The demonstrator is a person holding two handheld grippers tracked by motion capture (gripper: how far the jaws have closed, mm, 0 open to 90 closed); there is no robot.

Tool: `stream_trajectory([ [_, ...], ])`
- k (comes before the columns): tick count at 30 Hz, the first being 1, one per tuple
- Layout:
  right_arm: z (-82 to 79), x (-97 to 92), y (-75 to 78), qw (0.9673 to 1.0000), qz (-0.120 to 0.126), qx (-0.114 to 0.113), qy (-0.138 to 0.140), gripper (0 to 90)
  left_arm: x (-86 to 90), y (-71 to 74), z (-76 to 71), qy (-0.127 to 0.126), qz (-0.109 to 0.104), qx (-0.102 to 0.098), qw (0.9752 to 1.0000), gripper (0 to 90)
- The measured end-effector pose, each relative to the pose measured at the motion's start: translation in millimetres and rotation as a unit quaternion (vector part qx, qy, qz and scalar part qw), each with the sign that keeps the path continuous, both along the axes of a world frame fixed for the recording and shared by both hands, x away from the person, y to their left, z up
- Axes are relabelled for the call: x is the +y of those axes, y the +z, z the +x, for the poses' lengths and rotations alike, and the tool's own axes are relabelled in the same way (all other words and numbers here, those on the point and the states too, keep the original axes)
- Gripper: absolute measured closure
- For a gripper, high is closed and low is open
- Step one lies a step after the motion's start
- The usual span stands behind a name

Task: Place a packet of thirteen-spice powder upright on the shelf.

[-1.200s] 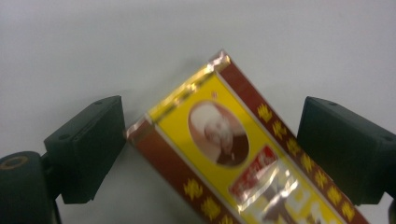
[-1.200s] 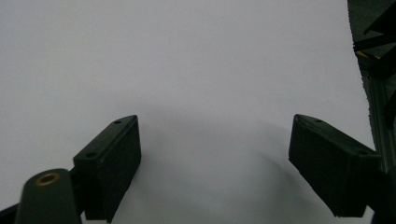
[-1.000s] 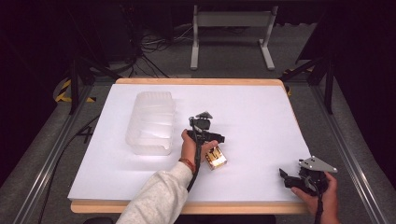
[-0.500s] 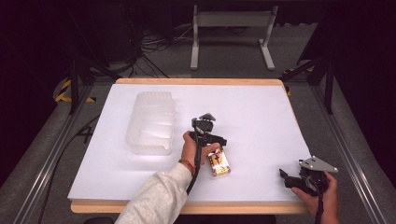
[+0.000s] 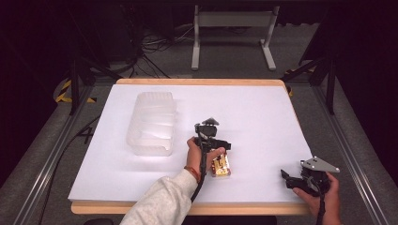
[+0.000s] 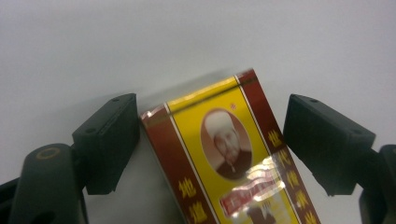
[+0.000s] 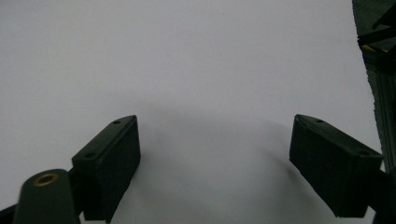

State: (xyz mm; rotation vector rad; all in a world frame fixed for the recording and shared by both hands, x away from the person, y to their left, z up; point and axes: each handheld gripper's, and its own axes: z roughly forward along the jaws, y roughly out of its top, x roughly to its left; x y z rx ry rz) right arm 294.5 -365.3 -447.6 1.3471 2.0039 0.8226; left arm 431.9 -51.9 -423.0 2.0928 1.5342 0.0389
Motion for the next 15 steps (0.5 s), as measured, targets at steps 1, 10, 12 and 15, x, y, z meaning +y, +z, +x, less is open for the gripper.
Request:
stream_trajectory([
  [1, 0.1, -0.3, 0.0, 1.0, 0.002, 0.001, 0.0, 16.7, -5.5, 0.7, -0.2, -0.005, 0.017, -0.007, 0.9998, 19.8],
  [10, -1.0, -0.4, 0.0, 1.0, 0.004, 0.002, 0.002, 17.6, -18.7, -5.0, -10.1, -0.062, 0.083, -0.061, 0.9928, 21.9],
  [12, -1.1, -0.4, 0.1, 1.0, 0.003, 0.003, 0.002, 17.5, -12.1, -5.4, -10.1, -0.063, 0.057, -0.062, 0.9945, 23.2],
  [15, -0.6, -0.7, 0.3, 1.0, 0.005, 0.005, 0.001, 17.2, -6.4, -3.0, -10.9, -0.069, 0.042, -0.052, 0.9954, 25.5],
])
